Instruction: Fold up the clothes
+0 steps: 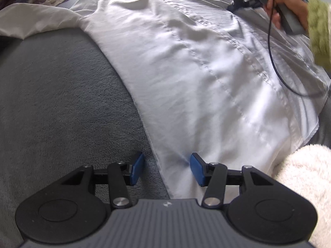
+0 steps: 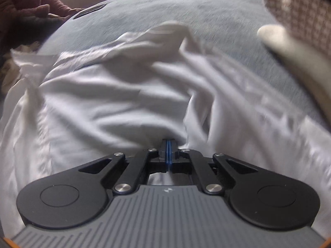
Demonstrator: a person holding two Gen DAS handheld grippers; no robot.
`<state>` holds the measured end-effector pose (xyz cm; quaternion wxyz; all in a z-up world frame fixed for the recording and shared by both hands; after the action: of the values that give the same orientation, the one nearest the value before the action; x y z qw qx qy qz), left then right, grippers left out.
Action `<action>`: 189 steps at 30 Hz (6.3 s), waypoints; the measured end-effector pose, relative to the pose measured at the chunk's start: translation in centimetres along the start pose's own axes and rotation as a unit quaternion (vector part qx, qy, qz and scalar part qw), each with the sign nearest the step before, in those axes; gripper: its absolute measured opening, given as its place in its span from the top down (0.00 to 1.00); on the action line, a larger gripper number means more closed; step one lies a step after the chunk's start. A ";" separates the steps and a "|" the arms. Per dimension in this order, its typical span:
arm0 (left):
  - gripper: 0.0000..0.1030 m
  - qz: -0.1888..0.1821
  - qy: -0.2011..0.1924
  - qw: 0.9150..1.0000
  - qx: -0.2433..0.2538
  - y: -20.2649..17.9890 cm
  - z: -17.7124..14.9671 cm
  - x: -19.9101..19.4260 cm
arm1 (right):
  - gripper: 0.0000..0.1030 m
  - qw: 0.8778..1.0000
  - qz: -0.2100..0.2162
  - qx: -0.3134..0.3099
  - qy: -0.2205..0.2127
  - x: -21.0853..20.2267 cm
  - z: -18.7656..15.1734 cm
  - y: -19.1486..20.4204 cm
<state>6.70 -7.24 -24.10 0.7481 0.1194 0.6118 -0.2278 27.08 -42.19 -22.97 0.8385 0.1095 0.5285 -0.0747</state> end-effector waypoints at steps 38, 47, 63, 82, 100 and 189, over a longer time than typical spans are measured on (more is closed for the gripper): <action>0.50 -0.059 -0.022 0.998 -0.011 1.1 -1.2 0.1 | 0.98 0.993 0.078 -0.018 0.091 7.7 10.2 13.5; 0.50 -0.070 -0.036 0.997 -0.021 1.4 -1.5 0.1 | 0.94 0.989 0.143 0.030 -0.012 3.2 13.3 17.1; 0.50 -0.079 -0.048 0.995 -0.032 1.8 -1.9 0.1 | 0.99 0.969 0.228 0.007 -0.095 3.5 13.6 21.2; 0.50 -0.085 -0.048 0.995 -0.028 1.8 -1.6 0.3 | 0.72 0.973 0.203 0.087 -0.063 8.8 13.5 15.0; 0.47 -0.141 -0.064 0.986 -0.058 2.8 -2.2 0.4 | 0.71 0.981 -0.053 -0.182 0.039 10.4 17.2 28.9; 0.60 -0.166 0.066 0.964 -0.196 2.3 -5.0 0.2 | 0.80 0.871 0.232 0.413 0.128 -13.7 -32.2 -2.9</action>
<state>3.59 -2.97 -25.59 0.6669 -0.1181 0.7034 -0.2158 -7.50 -36.37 -24.33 0.6351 0.5738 0.5117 -0.0751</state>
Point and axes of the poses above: each gripper's, at about its wrist camera, not at the fingertips, and x roughly the way its jaws point, y to its left, z to its top, the point moved 8 cm from there along x, roughly the way its jaws point, and after that the axes turned 9 degrees about y, right-handed, at the moved point
